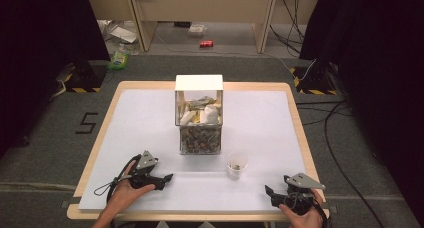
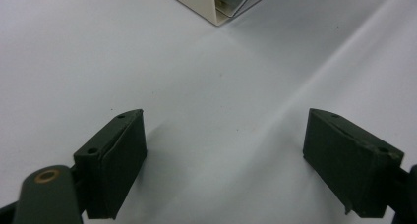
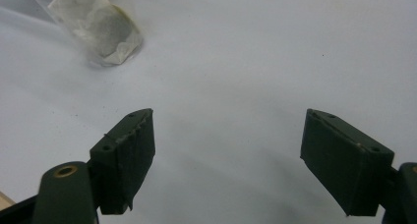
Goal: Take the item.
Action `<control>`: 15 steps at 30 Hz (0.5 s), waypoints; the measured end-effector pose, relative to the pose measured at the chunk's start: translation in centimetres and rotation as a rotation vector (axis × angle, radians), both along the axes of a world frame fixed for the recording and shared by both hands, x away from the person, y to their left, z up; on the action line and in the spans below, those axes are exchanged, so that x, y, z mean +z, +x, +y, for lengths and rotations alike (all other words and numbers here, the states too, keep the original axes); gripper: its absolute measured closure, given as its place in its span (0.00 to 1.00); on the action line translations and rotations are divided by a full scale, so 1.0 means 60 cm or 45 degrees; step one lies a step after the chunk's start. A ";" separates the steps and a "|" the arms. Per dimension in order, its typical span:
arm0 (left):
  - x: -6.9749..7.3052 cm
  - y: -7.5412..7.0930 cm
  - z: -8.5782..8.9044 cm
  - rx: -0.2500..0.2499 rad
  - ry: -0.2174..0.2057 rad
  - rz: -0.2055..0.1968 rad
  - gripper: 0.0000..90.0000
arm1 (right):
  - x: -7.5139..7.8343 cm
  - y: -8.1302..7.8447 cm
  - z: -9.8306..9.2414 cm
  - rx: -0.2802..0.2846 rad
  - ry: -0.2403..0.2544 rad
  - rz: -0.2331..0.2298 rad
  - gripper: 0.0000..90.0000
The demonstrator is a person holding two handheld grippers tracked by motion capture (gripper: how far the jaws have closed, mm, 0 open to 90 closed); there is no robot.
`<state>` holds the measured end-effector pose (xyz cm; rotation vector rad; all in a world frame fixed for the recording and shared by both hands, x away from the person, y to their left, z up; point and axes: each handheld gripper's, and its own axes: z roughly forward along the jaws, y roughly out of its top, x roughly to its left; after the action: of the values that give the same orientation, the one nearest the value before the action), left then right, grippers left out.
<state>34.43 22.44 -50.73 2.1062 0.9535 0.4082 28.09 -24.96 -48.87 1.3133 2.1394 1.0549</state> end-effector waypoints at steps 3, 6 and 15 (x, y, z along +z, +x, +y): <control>0.000 0.000 0.000 0.000 0.001 0.000 0.17 | -0.002 -0.002 0.001 0.002 -0.006 0.008 0.23; 0.000 0.000 0.000 0.000 0.001 -0.001 0.17 | -0.004 -0.005 0.001 0.007 -0.012 0.018 0.22; 0.000 0.000 0.000 0.000 0.001 -0.001 0.17 | -0.016 -0.011 0.008 0.044 -0.090 0.067 0.19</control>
<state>34.43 22.44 -50.74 2.1063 0.9532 0.4096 27.46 -24.50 -49.82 1.2893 2.2245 0.9586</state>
